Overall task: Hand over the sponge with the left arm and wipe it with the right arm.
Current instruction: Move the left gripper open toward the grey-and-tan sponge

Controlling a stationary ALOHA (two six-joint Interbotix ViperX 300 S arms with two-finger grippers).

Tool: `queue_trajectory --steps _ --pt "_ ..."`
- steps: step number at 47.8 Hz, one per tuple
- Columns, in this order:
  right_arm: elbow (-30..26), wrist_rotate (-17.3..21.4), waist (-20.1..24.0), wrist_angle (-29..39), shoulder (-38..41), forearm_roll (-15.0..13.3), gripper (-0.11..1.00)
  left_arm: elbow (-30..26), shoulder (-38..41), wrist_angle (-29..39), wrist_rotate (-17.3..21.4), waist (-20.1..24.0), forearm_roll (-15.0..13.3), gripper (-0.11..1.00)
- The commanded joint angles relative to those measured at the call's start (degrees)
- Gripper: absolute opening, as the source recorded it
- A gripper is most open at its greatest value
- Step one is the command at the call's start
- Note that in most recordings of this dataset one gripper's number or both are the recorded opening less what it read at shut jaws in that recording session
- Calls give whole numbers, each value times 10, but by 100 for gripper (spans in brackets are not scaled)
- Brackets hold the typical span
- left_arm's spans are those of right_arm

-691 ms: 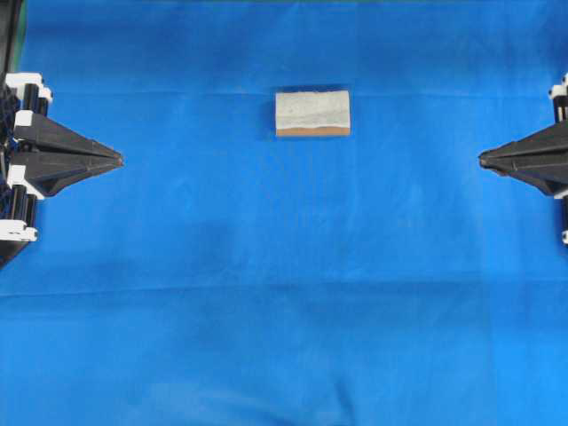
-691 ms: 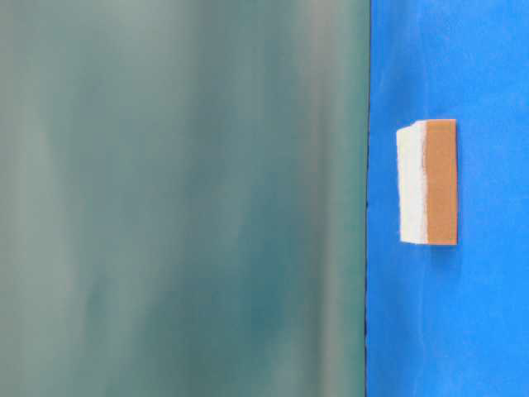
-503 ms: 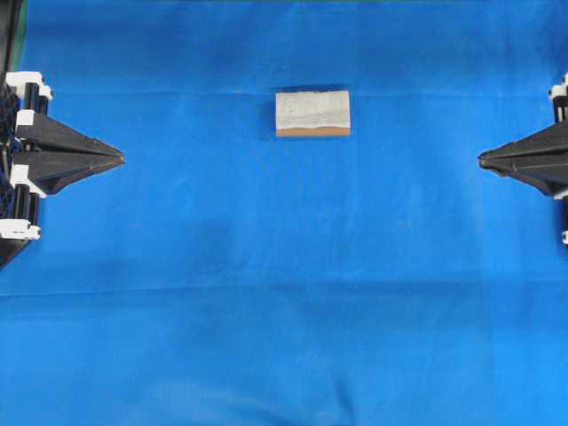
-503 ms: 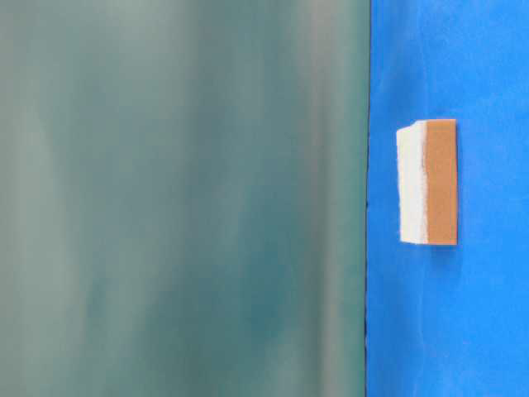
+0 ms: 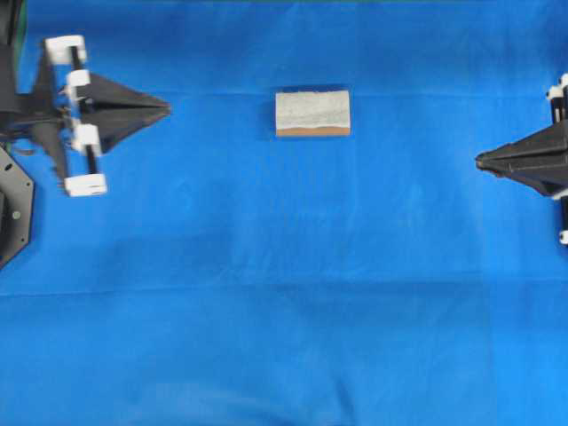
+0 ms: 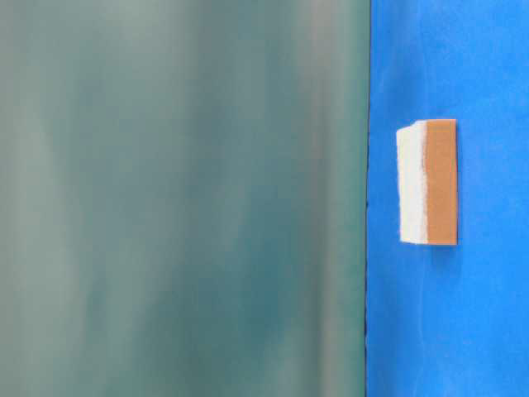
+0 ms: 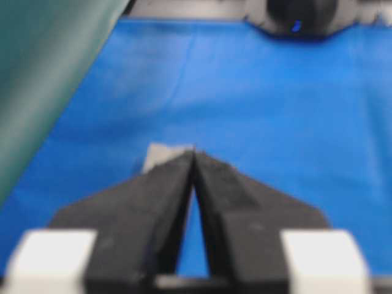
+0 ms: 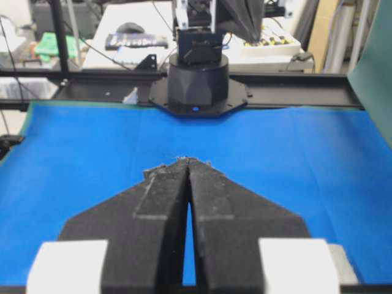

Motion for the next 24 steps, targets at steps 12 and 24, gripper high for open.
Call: queue_trajectory --steps 12,24 --pt "-14 0 -8 -2 11 1 0 -105 212 -12 38 43 0 82" --pt "-11 1 -16 -2 25 2 0 -191 378 -10 38 52 0 94"
